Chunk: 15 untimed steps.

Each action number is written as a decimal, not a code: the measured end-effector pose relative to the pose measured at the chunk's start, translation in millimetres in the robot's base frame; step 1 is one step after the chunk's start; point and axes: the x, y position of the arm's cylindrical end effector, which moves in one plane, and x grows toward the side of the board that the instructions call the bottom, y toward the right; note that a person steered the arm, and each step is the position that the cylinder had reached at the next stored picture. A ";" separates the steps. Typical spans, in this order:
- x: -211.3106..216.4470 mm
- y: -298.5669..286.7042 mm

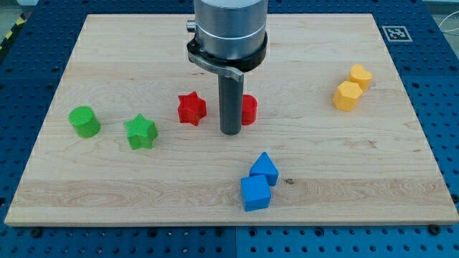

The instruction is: Push the red circle up and right

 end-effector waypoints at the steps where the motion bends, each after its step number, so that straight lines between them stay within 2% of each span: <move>1: -2.8 21.1; 3: -2.8 88.9; 4: -2.4 95.8; 8: 12.9 25.5; 10: -22.3 15.8; 11: -40.2 27.2; 15: -43.8 104.4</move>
